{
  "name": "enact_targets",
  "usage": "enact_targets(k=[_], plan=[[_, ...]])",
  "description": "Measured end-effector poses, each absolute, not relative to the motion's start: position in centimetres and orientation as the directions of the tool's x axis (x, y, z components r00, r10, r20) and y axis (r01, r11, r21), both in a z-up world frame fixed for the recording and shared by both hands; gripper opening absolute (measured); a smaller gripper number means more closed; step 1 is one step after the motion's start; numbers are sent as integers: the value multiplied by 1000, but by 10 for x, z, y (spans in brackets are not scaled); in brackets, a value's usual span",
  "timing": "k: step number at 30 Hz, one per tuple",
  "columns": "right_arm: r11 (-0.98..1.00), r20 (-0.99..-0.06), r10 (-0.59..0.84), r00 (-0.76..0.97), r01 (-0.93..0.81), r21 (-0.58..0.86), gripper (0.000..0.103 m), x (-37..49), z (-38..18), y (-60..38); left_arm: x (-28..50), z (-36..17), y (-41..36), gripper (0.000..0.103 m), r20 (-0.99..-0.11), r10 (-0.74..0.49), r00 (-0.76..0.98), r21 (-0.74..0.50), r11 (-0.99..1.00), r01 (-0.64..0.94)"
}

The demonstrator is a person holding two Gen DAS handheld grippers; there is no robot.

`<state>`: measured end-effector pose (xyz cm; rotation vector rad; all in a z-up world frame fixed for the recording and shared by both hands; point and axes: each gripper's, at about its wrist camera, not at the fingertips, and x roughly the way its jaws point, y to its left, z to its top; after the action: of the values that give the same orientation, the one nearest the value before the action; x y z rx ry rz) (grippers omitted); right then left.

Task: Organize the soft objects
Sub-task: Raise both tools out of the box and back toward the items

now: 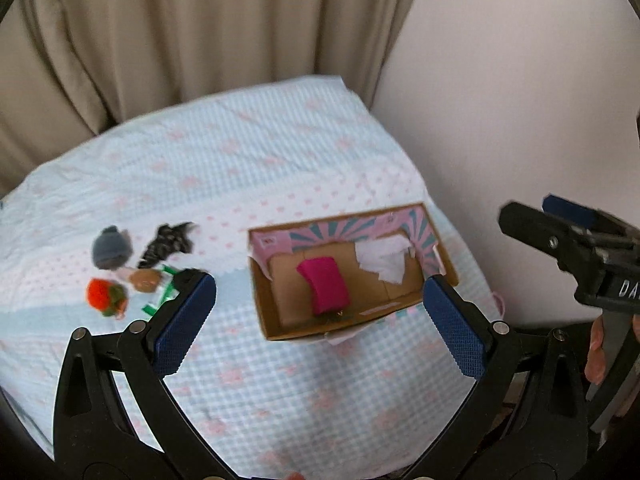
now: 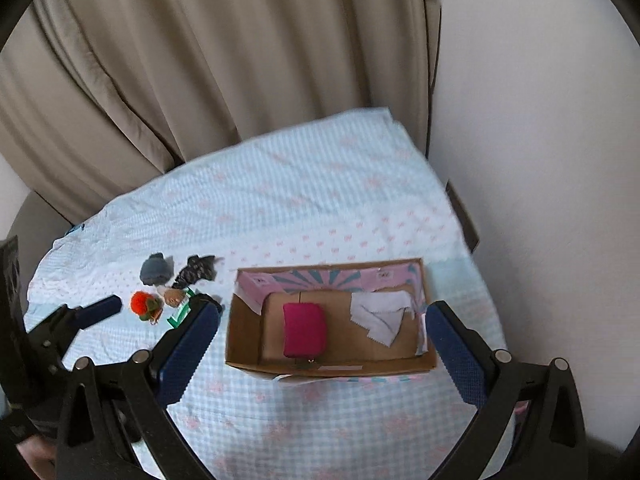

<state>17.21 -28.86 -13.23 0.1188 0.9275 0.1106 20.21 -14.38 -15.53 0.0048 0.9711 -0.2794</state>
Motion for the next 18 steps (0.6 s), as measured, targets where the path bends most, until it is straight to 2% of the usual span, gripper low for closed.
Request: enact_targets(k=[10,18], plan=[[1000,-643,26,765,-11,28,103,68,-85,-249,118,-98,-77,103,-679,-221,701,-78,970,230],[998,-596,-16,803,48,37,103,10,-85,-210,73,-84,-12,103,-649,-255,716,-118,965,236]])
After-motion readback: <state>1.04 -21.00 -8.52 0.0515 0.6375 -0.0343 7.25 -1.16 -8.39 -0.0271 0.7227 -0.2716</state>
